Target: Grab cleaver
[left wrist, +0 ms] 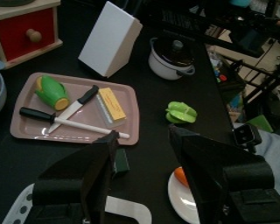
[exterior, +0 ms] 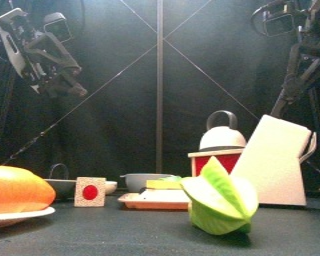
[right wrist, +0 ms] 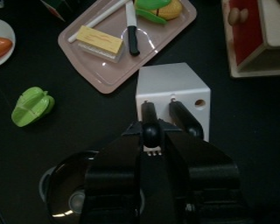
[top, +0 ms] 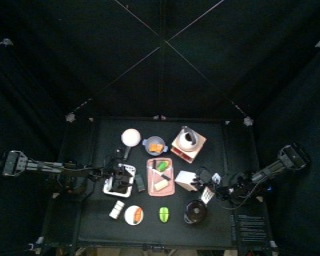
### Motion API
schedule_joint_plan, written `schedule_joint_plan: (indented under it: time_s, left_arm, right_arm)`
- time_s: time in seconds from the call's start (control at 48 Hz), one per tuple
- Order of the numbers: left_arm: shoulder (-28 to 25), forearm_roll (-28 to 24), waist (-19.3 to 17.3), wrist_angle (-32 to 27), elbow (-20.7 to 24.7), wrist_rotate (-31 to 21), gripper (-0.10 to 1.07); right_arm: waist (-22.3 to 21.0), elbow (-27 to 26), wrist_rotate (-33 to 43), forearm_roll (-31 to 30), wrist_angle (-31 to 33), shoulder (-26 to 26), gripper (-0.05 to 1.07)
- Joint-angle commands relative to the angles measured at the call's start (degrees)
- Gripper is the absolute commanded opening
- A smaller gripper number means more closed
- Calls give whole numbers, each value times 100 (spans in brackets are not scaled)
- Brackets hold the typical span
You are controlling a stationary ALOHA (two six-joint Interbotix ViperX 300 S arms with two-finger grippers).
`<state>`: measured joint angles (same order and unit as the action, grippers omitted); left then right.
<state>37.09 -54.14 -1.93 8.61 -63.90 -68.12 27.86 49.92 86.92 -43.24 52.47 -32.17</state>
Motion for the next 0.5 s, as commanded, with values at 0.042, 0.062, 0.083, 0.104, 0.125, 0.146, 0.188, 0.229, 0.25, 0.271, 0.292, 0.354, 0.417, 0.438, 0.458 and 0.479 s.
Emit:
schedule_joint_plan:
  time_s: [0.042,0.062,0.083,0.104,0.125,0.146,0.188,0.229,0.25,0.271,0.292,0.354,0.417,0.438,0.458,0.479]
  left_arm:
    - [18,9,-9,18,62,9,87]
    - [18,9,-9,18,70,9,87]
    - [18,9,-9,18,70,9,87]
    - [18,9,-9,18,70,9,87]
    - [9,9,-18,18,70,9,87]
    - [18,0,-9,18,70,9,87]
    - [18,9,-9,18,70,9,87]
    - [18,0,-9,18,70,9,87]
    - [18,9,-9,18,70,9,87]
    - [18,9,-9,18,70,9,87]
    - [9,9,-9,18,62,9,87]
    - [18,9,-18,18,70,9,87]
    - [18,9,-9,18,62,9,87]
    - [18,9,-9,18,70,9,87]
    - [18,9,-9,18,70,9,87]
    - [18,9,-9,18,70,9,87]
  right_arm:
    - [-18,-70,0,-44,-9,-26,47]
    - [-26,-70,0,-44,-9,-18,46]
    - [-18,-79,0,-53,-9,-18,46]
    - [-18,-79,0,-62,-9,-18,45]
    - [-18,-79,0,-70,-9,-26,45]
    - [-18,-70,0,-70,-9,-18,45]
    - [-18,-62,0,-62,-9,-18,45]
    - [-18,-53,9,-62,-9,-26,45]
    - [-26,-53,9,-62,-9,-18,45]
    - [-26,-53,9,-62,-9,-18,45]
    - [-26,-53,9,-62,-9,-26,45]
    - [-26,-53,9,-62,-9,-18,45]
    - [-26,-53,9,-53,-9,-18,45]
    - [-26,-53,9,-44,-9,-26,45]
    - [-26,-53,9,-35,-9,-26,45]
    - [-18,-62,0,-35,-9,-26,45]
